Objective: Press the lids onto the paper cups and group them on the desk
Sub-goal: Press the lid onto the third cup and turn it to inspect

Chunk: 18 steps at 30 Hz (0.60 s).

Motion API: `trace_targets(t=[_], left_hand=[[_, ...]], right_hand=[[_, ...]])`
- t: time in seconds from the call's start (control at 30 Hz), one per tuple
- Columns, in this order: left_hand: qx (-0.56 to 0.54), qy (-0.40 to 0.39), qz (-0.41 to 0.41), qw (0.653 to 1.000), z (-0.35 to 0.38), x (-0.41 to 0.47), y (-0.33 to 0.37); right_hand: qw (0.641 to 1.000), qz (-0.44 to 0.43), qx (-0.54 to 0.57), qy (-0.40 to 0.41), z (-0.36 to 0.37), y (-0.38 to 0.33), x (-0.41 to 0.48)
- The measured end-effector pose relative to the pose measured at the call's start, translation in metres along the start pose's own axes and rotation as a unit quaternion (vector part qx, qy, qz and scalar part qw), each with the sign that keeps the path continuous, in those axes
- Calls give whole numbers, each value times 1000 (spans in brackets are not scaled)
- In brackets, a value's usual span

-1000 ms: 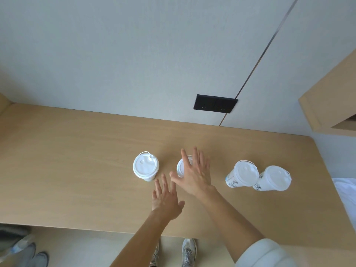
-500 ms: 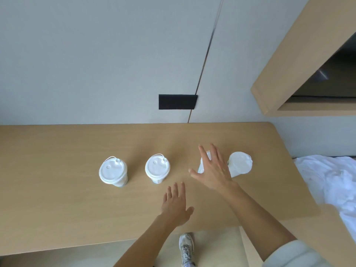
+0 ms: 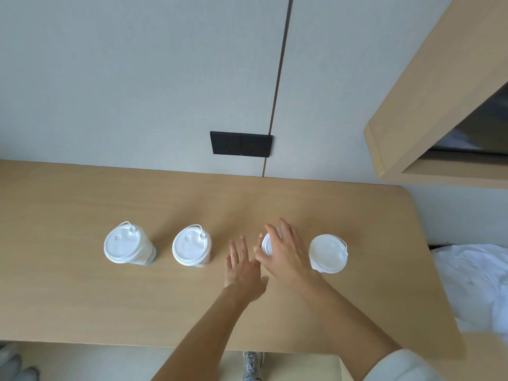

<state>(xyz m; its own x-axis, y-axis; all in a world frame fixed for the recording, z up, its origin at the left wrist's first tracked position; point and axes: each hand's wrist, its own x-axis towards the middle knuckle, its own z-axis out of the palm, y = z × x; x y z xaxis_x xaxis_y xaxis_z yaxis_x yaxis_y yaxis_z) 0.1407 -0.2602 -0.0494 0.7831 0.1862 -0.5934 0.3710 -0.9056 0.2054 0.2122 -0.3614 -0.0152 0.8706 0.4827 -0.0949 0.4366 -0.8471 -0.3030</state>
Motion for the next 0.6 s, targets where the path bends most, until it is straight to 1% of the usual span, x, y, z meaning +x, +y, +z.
trace_targets(t=[0.17, 0.33, 0.47, 0.6], left_hand=[[-5, -7, -10, 1000, 11, -22, -3], [-19, -1, -12, 1000, 28, -60, -19], [-29, -3, -11, 1000, 53, -94, -36], [-33, -5, -8, 999, 73, -119, -47]], right_hand=[[1000, -16, 17, -14, -1, -6, -14], [999, -36, 23, -26, 7, -25, -50], [999, -32, 15, -38, 15, -44, -87], [999, -22, 5, -25, 23, -58, -119]])
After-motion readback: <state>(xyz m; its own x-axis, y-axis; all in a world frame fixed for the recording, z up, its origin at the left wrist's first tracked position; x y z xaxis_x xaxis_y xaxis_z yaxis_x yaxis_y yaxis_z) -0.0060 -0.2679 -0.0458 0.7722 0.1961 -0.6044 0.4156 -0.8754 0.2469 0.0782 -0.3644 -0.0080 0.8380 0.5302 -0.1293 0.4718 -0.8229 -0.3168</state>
